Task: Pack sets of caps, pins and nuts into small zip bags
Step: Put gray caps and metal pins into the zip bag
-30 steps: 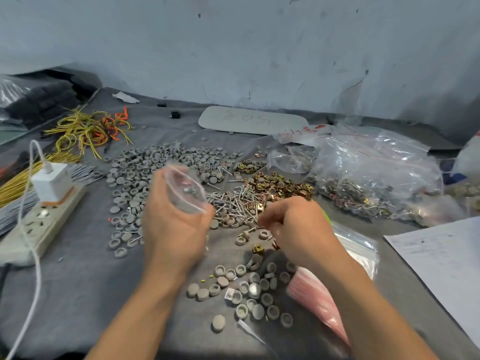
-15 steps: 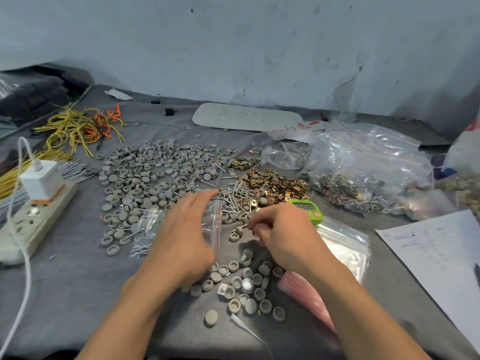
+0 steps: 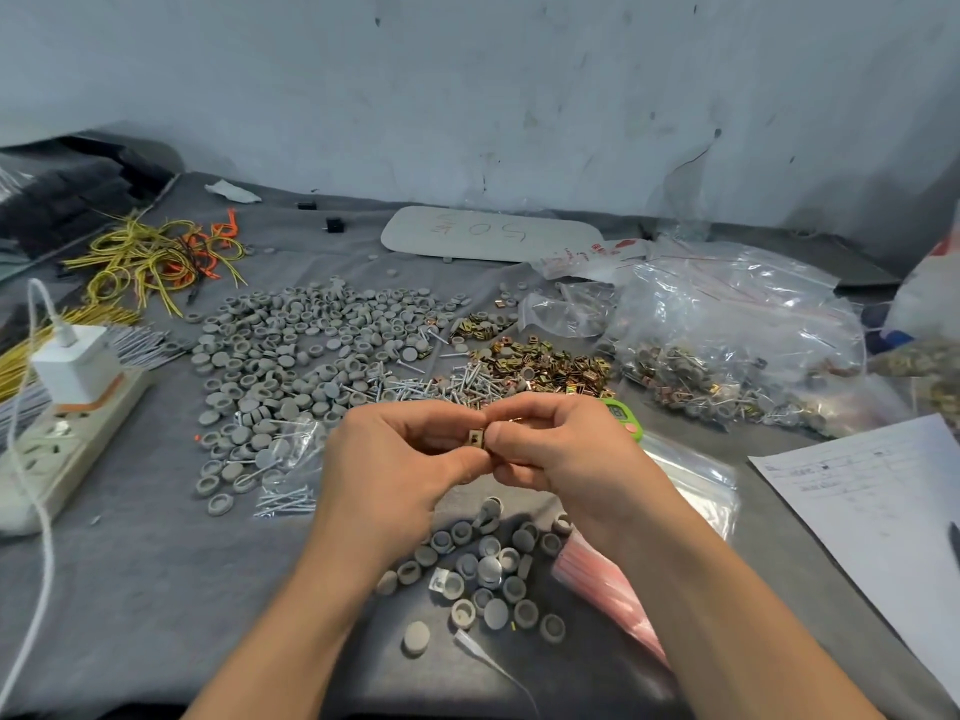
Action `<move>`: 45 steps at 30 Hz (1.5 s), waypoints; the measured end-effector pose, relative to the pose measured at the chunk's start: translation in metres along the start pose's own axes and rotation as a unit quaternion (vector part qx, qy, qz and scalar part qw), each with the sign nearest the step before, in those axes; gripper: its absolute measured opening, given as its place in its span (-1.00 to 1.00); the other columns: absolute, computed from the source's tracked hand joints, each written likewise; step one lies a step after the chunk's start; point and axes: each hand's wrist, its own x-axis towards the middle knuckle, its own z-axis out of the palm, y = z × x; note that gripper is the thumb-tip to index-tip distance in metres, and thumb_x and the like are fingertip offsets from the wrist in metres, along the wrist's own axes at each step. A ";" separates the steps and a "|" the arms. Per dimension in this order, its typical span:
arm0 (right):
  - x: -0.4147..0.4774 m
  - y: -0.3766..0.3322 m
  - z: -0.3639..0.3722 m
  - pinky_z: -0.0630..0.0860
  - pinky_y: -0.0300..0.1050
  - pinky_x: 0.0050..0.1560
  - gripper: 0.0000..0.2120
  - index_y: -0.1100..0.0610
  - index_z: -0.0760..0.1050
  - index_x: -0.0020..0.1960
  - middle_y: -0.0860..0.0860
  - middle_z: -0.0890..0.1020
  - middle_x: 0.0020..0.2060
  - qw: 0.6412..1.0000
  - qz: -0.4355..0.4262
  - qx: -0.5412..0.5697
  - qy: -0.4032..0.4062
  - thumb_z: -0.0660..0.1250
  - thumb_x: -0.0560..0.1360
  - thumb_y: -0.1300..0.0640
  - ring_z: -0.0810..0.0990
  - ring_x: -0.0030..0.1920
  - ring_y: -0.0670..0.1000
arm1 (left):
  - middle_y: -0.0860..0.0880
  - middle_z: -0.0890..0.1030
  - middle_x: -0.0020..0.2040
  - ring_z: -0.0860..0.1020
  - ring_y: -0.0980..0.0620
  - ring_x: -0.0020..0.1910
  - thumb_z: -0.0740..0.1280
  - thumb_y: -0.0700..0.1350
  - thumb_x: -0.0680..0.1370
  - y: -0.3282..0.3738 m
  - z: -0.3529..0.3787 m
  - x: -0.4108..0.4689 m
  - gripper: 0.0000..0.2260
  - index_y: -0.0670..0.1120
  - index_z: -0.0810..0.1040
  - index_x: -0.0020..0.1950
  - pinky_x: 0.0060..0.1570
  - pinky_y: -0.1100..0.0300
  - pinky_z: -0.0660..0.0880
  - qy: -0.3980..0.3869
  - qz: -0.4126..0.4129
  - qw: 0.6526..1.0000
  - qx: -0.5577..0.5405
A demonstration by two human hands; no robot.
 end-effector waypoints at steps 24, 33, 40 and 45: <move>-0.012 0.016 0.003 0.67 -0.08 -0.13 -0.69 -0.10 0.68 0.02 -0.18 0.72 -0.25 0.882 -0.298 -0.357 0.072 0.55 0.40 0.25 0.70 -0.19 -0.15 | -0.20 0.70 -0.29 0.64 0.03 -0.37 0.55 -0.31 0.42 0.006 -0.002 -0.001 -0.89 -0.15 0.72 -0.27 -0.38 0.32 0.55 -0.032 -0.145 0.982 -0.119; -0.013 0.018 0.009 0.61 0.02 -0.14 -0.88 0.02 0.69 -0.03 -0.07 0.70 -0.26 0.845 -0.335 -0.416 0.029 0.53 0.45 0.18 0.65 -0.23 -0.01 | -0.18 0.68 -0.28 0.61 0.08 -0.37 0.53 -0.27 0.44 0.001 -0.008 -0.001 -0.95 -0.23 0.69 -0.17 -0.39 0.35 0.51 -0.049 -0.172 0.977 -0.117; -0.013 0.011 0.008 0.64 -0.16 -0.12 -0.77 -0.01 0.74 -0.02 -0.14 0.74 -0.24 0.869 -0.339 -0.356 0.052 0.56 0.42 0.27 0.68 -0.20 -0.18 | -0.17 0.73 -0.20 0.70 0.05 -0.28 0.55 -0.18 0.32 0.005 -0.012 -0.001 -0.77 -0.18 0.68 -0.06 -0.33 0.30 0.59 -0.046 -0.188 0.966 -0.169; -0.012 0.011 0.008 0.66 -0.07 -0.01 -0.74 0.00 0.74 -0.02 -0.13 0.75 -0.21 0.870 -0.332 -0.360 0.065 0.53 0.40 0.31 0.71 -0.18 -0.17 | -0.20 0.74 -0.18 0.71 0.05 -0.26 0.47 -0.29 0.51 0.005 -0.008 0.000 -0.93 -0.18 0.68 -0.02 -0.32 0.30 0.60 -0.035 -0.179 0.973 -0.141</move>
